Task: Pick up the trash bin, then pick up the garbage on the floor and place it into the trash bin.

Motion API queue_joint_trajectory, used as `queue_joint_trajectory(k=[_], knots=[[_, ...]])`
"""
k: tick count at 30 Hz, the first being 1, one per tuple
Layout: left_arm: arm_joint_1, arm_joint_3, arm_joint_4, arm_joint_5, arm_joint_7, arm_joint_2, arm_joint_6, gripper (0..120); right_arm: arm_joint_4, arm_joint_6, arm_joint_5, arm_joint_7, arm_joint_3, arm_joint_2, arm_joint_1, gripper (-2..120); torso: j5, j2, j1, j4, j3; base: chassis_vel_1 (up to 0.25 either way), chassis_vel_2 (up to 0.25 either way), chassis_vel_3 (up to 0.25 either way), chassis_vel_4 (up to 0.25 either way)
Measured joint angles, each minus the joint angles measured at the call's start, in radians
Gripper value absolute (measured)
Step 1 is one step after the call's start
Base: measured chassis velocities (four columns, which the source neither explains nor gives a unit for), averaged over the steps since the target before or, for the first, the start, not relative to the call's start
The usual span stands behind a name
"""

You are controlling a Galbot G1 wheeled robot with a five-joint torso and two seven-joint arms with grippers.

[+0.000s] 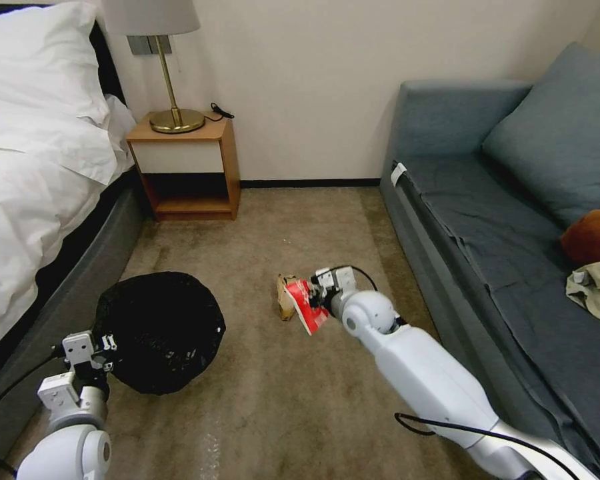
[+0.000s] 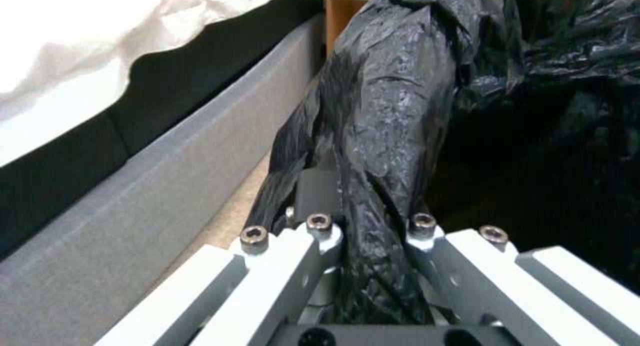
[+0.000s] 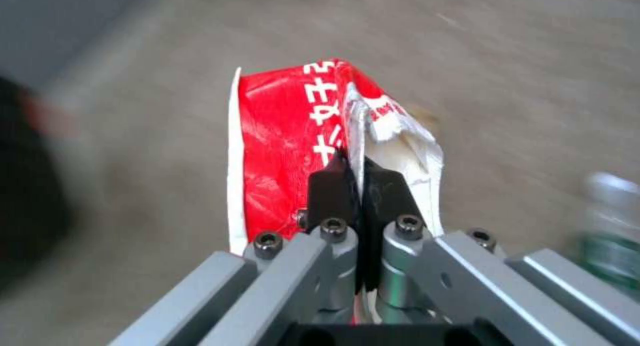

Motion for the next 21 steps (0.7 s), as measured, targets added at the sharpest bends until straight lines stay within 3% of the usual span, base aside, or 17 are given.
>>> queue_joint_trajectory(k=[7,21], knots=[[-0.032,0.018,0.023,0.010,0.001,0.005,0.011,4,0.158,0.046,0.235,-0.040,-0.078,0.047,0.055,0,-0.0001,0.000,0.000,0.0001,0.000,0.000,0.000,0.000,0.000],[-0.033,0.031,0.024,0.005,0.007,0.002,0.019,4,0.119,0.075,0.274,-0.050,-0.256,0.123,0.148,0,-0.0002,0.000,0.000,0.0000,0.000,0.000,0.000,0.000,0.000]])
